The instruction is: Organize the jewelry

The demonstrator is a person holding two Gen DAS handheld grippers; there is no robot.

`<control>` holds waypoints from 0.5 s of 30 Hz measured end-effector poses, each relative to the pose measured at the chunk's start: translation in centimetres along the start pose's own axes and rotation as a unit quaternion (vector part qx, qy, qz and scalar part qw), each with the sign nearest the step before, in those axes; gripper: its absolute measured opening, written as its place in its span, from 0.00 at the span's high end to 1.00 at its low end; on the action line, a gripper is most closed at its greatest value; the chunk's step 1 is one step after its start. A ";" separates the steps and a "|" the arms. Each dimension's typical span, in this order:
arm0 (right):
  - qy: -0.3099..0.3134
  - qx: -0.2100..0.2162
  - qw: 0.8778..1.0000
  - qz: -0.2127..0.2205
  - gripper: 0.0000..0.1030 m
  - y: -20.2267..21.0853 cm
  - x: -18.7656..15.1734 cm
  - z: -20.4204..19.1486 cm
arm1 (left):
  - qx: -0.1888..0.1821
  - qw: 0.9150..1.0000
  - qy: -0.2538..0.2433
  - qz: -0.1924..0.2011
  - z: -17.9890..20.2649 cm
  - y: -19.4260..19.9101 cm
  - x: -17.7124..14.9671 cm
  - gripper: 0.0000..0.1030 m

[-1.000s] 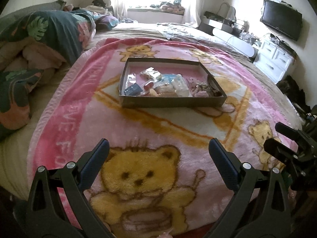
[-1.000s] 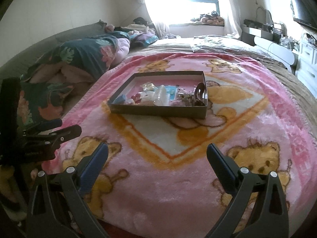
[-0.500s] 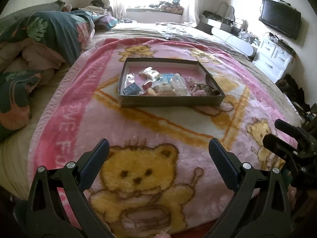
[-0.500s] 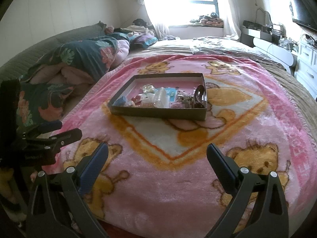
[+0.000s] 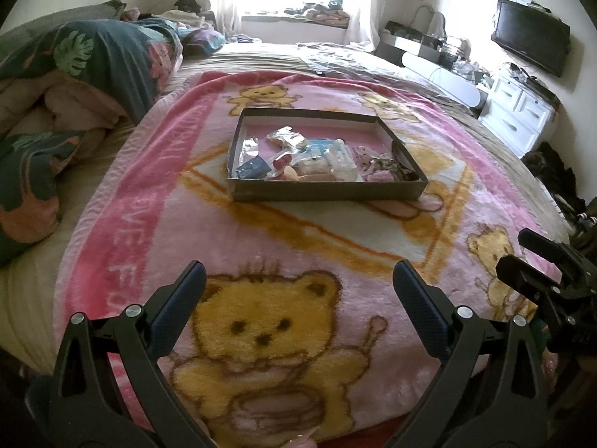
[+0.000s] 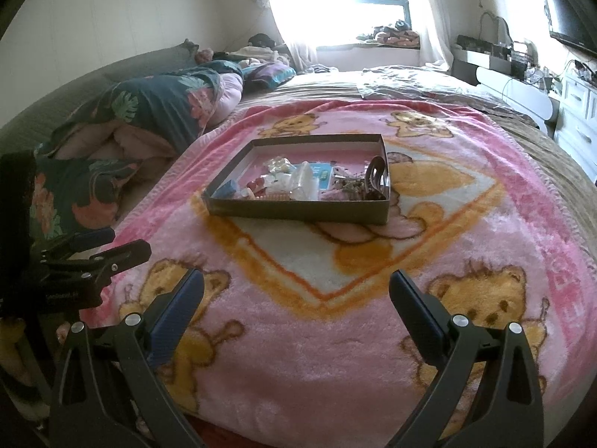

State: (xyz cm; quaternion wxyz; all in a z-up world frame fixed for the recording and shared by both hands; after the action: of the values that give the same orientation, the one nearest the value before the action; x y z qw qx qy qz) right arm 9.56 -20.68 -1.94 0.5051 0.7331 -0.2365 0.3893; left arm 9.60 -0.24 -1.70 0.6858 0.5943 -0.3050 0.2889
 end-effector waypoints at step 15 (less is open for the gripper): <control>0.002 -0.002 1.000 0.001 0.04 0.0 0.0 -0.2 | -0.002 1.000 -0.001 -0.001 -0.1 0.0 0.1 0.09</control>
State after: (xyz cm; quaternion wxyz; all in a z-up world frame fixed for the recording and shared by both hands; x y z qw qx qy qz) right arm 9.46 -20.49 -1.91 0.5068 0.7312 -0.2370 0.3904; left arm 9.68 -0.17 -1.68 0.6868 0.5934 -0.3060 0.2873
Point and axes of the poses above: each gripper's, at about its wrist camera, not at the fingertips, and y roughly against the way its jaws point, z to its right, x to its top, the point moved 6 cm from there along -y, roughly the way its jaws point, and after that the axes turned 6 degrees about z, right-handed, at the moved point
